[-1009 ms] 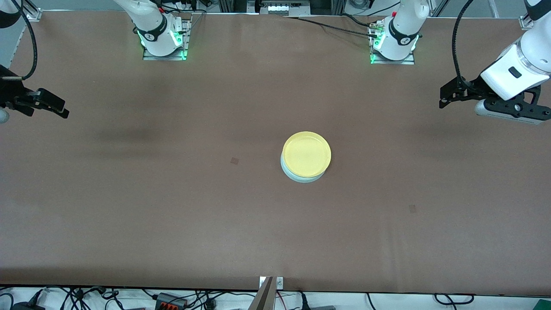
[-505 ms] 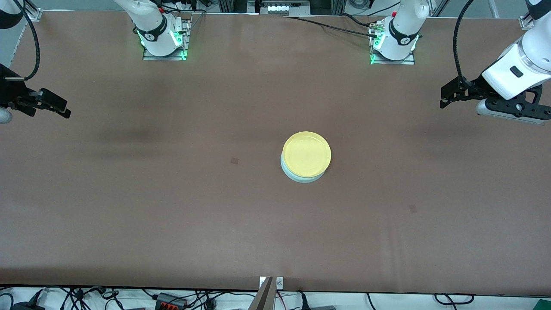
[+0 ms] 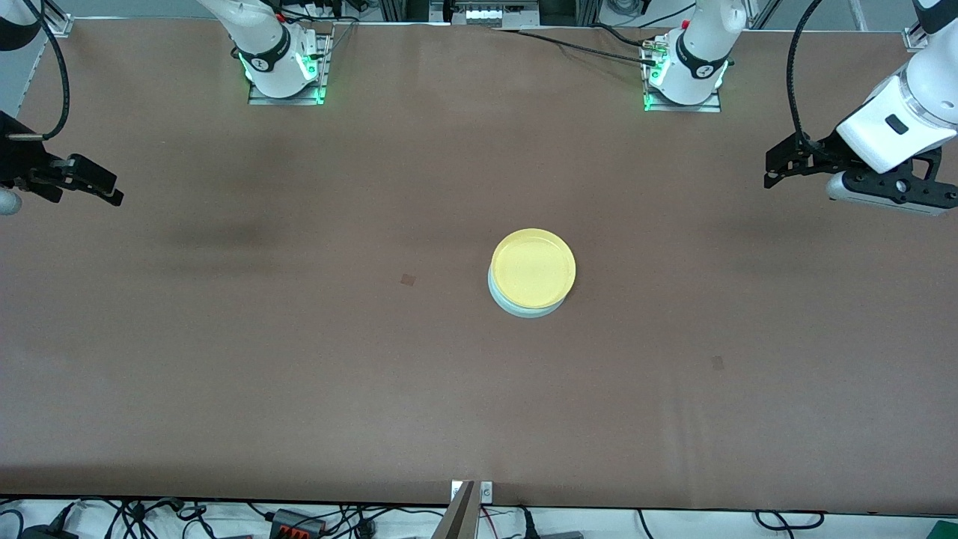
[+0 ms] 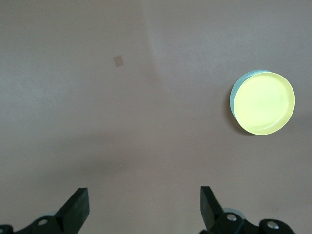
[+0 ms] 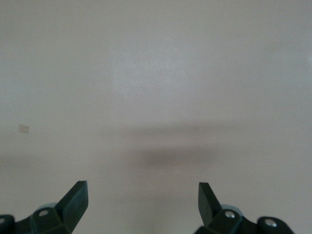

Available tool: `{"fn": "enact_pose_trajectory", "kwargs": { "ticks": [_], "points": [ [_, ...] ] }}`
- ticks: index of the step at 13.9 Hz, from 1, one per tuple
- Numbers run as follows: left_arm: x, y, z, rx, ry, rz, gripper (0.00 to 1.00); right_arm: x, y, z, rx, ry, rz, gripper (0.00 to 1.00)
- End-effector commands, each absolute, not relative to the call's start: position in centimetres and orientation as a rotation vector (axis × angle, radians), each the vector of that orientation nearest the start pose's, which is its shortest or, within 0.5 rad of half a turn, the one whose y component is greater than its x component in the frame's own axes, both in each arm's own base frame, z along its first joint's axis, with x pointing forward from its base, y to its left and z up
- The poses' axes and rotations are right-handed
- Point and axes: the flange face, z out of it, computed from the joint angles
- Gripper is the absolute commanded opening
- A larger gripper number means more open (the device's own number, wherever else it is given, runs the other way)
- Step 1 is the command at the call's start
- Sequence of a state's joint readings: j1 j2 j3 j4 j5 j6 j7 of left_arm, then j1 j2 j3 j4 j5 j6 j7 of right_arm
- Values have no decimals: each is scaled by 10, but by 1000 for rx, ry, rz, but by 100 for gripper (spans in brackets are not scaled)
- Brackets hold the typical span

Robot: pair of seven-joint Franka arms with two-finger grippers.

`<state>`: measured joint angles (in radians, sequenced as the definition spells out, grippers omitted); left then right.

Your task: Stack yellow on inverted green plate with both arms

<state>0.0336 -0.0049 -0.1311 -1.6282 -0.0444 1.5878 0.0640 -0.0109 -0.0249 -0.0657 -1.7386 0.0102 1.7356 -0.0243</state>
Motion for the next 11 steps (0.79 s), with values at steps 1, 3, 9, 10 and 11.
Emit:
{"fn": "enact_pose_trajectory", "kwargs": {
  "ticks": [1,3,9,10,11],
  "points": [
    [549,-62,608,-3151,283,59,100,549,-42,576,-3164,43,-47,100],
    [549,-62,608,-3151,283,59,100,548,-42,576,-3165,42,-42,100],
    [549,-62,608,-3152,281,61,100,547,-41,578,-3165,33,-39,100],
    [549,-61,608,-3153,276,61,100,547,-41,578,-3165,33,-39,100],
    [549,-61,608,-3152,278,61,100,547,-41,578,-3165,33,-39,100]
  ]
}}
